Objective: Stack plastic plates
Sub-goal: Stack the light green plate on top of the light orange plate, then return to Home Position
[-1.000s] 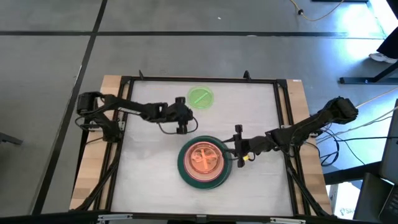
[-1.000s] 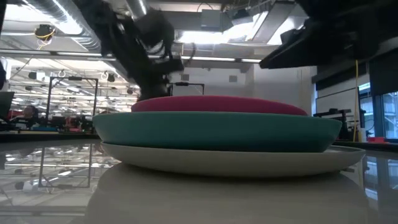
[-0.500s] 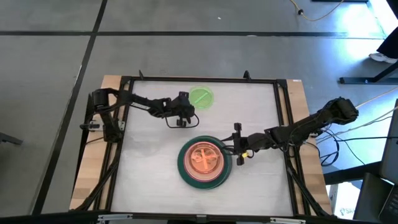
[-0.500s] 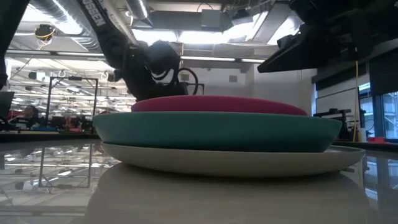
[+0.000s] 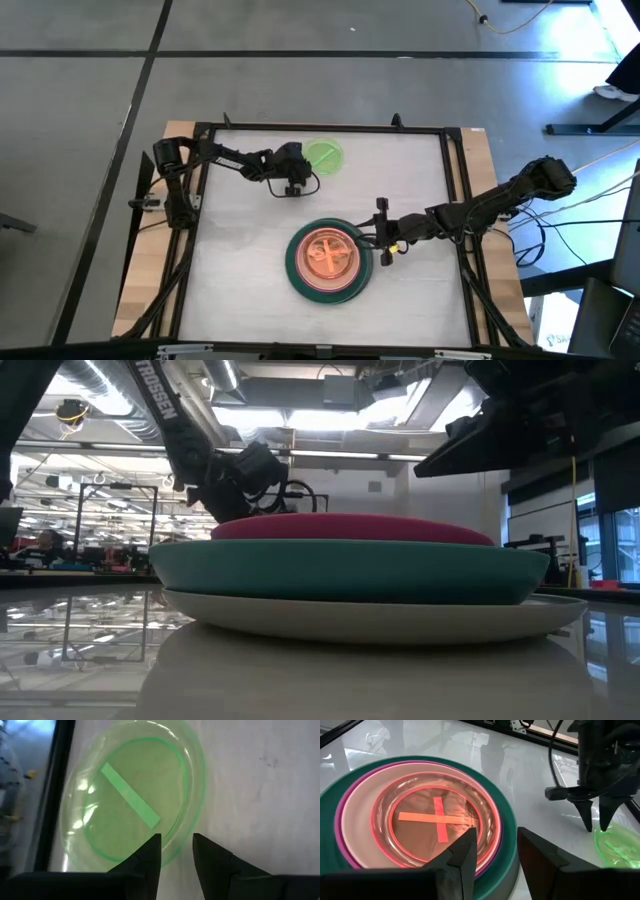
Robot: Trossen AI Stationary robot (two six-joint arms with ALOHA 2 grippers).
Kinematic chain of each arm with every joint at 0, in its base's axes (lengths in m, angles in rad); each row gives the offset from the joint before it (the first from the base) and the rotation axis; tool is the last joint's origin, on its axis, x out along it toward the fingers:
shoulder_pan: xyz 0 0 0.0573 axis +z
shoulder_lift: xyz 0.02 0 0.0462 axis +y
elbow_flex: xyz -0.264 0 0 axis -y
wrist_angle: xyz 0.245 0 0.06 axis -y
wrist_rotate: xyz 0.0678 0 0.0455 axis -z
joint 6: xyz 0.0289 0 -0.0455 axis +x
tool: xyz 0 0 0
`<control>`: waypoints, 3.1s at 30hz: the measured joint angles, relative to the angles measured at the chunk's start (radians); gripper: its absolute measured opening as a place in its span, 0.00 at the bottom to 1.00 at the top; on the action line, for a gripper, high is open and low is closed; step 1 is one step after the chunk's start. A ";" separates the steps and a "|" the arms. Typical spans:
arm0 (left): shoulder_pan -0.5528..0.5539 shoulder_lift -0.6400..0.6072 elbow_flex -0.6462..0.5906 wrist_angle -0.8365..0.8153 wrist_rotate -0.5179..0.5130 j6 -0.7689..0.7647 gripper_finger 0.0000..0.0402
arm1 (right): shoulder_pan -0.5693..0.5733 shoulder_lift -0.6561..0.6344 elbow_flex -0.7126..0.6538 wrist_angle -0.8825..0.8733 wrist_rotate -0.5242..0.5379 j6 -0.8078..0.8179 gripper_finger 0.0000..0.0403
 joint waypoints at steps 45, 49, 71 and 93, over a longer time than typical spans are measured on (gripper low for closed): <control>-0.524 -0.306 0.000 -0.177 0.110 -0.266 0.01 | 0.002 -0.159 0.001 -0.199 0.003 0.099 0.33; -0.601 -0.306 0.000 -0.118 0.130 -0.310 0.01 | 0.002 -0.211 0.001 -0.249 0.003 0.131 0.33; -0.754 -0.211 0.000 -0.051 0.166 -0.377 0.01 | 0.002 -0.220 0.001 -0.270 -0.008 0.150 0.33; -0.755 -0.335 0.000 -0.268 0.089 -0.497 0.21 | 0.000 -0.219 0.001 -0.268 0.043 0.166 0.33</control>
